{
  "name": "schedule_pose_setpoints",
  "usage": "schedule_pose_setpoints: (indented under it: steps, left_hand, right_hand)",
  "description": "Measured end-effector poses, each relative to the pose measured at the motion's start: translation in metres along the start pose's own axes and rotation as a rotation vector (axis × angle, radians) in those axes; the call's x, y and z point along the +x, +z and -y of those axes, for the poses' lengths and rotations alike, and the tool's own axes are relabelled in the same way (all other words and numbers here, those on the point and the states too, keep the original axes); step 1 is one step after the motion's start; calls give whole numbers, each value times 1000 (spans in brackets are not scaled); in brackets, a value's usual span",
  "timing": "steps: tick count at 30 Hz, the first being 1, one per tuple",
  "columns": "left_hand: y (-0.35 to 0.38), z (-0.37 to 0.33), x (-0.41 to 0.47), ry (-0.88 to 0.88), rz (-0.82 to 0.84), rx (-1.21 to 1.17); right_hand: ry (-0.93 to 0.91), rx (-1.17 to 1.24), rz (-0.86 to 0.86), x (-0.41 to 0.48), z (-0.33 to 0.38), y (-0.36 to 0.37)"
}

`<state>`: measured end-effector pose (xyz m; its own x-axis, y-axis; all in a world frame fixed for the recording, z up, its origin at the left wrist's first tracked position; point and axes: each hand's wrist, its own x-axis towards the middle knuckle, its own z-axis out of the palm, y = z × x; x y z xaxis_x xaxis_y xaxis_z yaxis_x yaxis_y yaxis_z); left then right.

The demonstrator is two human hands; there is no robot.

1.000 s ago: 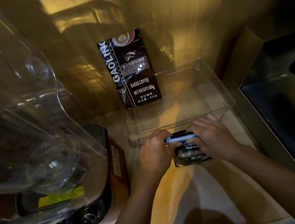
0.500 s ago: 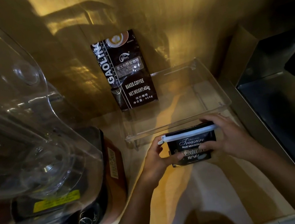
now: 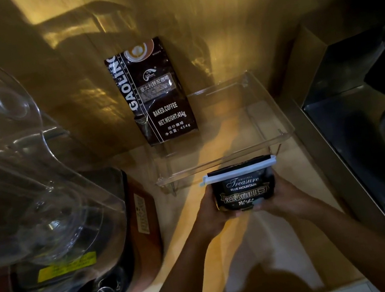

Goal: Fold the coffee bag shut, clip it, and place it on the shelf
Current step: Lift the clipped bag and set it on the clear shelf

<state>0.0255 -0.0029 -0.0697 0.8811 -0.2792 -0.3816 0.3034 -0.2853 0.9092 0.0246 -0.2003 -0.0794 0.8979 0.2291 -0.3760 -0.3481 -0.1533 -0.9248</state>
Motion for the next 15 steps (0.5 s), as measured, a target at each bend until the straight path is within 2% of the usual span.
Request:
schedule_pose_setpoints:
  steps: [7, 15]
  left_hand:
    - [2, -8, -7, 49, -89, 72]
    - [-13, -87, -25, 266, -106, 92]
  right_hand:
    - [-28, -50, -44, -5, 9, -8]
    - [-235, -8, -105, -33, 79, -27]
